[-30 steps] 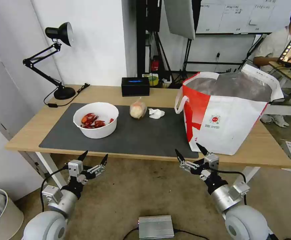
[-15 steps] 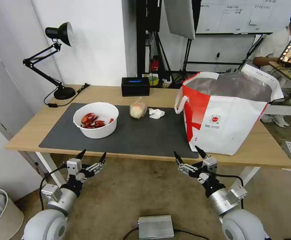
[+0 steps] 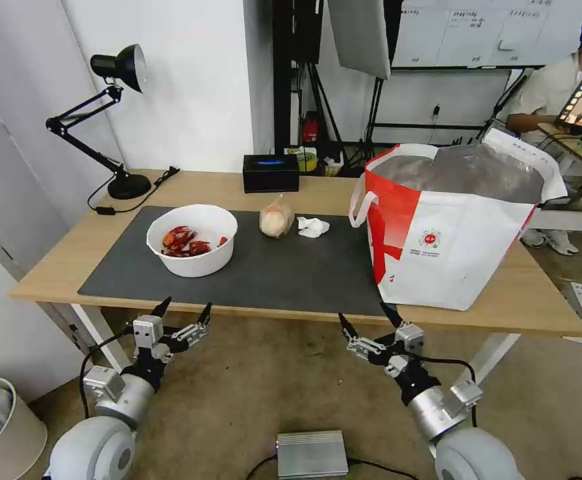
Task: Pick up the trash from the table and place it into the takeout bag.
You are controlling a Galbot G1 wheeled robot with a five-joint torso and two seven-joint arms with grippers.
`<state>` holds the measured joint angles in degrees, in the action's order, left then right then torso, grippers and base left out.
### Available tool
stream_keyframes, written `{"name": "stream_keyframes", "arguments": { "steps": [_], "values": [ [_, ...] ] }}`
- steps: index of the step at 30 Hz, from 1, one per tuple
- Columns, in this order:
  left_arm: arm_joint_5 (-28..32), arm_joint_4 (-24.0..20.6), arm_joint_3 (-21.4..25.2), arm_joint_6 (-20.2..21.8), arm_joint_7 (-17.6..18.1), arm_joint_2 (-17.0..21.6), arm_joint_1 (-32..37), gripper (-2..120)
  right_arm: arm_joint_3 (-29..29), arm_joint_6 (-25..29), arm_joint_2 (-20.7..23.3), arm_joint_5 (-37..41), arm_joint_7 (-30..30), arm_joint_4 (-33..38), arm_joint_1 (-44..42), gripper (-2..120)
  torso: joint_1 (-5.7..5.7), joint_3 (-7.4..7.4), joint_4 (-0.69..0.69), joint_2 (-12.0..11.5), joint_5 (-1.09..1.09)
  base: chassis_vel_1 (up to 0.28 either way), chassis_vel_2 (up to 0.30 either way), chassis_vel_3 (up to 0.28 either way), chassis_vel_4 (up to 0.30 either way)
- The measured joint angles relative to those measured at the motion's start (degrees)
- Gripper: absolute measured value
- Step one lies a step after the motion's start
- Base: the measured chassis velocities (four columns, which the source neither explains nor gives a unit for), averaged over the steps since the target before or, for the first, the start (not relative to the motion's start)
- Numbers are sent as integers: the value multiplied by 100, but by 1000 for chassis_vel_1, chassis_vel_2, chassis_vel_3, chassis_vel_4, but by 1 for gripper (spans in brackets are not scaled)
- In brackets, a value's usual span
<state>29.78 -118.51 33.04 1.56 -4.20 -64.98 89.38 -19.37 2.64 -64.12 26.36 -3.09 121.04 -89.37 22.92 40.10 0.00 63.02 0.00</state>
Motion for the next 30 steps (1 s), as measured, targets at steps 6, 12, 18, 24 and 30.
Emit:
{"name": "stream_keyframes", "arguments": {
  "steps": [6,12,18,24,30],
  "values": [
    [0,-19,23,-60,9,-20,15,100,179,-194,-46,-11,78,22,137,100,0,0,0,0,0,0,0,0,0],
    [0,-68,34,-80,10,-41,53,100,301,-443,-35,29,215,61,575,100,0,0,0,0,0,0,0,0,0],
    [1,-43,-178,-76,19,66,-115,100,466,-1164,-47,79,708,224,1165,100,0,1,0,0,0,0,0,0,0],
    [-16,-30,-321,-27,121,107,-158,100,693,-1771,-46,216,1195,196,1663,100,0,1,2,0,0,0,0,0,0],
    [-19,-88,-269,27,133,141,-127,100,1021,-2159,-17,436,1631,-73,2314,100,0,1,0,0,1,0,0,0,0]
  ]
}}
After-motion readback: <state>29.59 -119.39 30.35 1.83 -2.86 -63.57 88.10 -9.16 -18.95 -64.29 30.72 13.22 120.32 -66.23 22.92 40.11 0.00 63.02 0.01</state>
